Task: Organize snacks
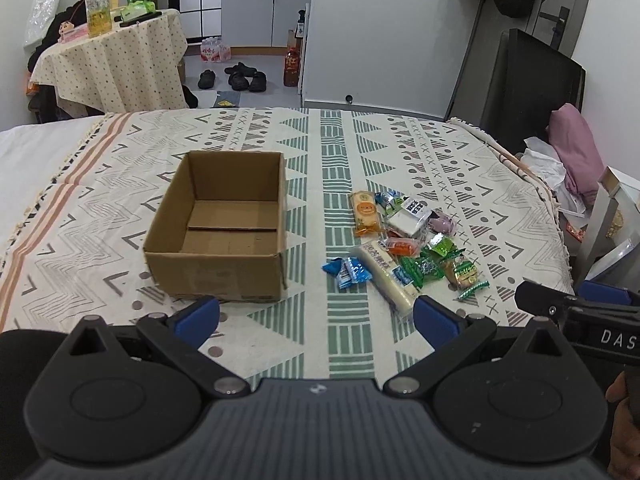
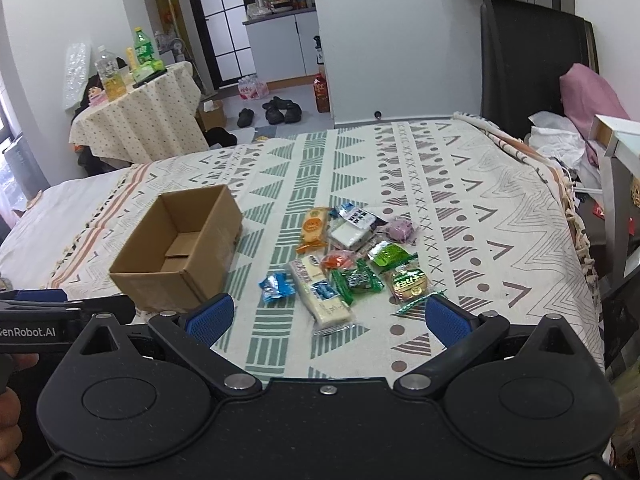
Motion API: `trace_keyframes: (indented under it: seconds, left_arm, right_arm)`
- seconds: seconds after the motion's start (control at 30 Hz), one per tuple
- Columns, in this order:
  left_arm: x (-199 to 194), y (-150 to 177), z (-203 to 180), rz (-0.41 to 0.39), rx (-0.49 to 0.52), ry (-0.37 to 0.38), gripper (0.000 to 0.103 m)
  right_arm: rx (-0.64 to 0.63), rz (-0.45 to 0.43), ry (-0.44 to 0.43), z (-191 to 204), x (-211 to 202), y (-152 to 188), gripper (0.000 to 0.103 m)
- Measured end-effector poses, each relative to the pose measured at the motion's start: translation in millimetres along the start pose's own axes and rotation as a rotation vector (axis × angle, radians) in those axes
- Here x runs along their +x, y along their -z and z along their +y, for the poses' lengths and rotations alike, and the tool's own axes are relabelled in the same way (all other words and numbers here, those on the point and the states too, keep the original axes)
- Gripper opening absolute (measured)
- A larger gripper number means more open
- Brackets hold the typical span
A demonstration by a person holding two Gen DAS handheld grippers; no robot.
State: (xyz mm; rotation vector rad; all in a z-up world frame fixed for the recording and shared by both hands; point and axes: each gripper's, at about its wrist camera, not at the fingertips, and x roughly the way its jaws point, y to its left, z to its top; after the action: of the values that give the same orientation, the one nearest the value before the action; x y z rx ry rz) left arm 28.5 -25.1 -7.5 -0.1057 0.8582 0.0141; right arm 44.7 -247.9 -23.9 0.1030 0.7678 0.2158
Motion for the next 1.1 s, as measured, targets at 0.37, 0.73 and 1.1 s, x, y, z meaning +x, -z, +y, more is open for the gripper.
trace_keyframes:
  seconds: [0.37, 0.73, 1.1]
  left_arm:
    - [51.0, -14.0, -22.0, 0.046, -0.038, 0.028, 0.102]
    - [115.6, -21.8, -44.3, 0.128, -0.135, 0.065, 0.083]
    - [183.0, -16.7, -69.5, 0.241, -0.181, 0.053, 0.067]
  right_arm:
    - [0.071, 0.029, -0.012, -38.9, 39.1, -5.5, 0.101]
    - [0.252, 0.109, -0.006, -82.5, 96.6, -3.0, 0.079]
    - [0.408, 0.172, -0.028, -115.2, 143.8, 1.2, 0.077]
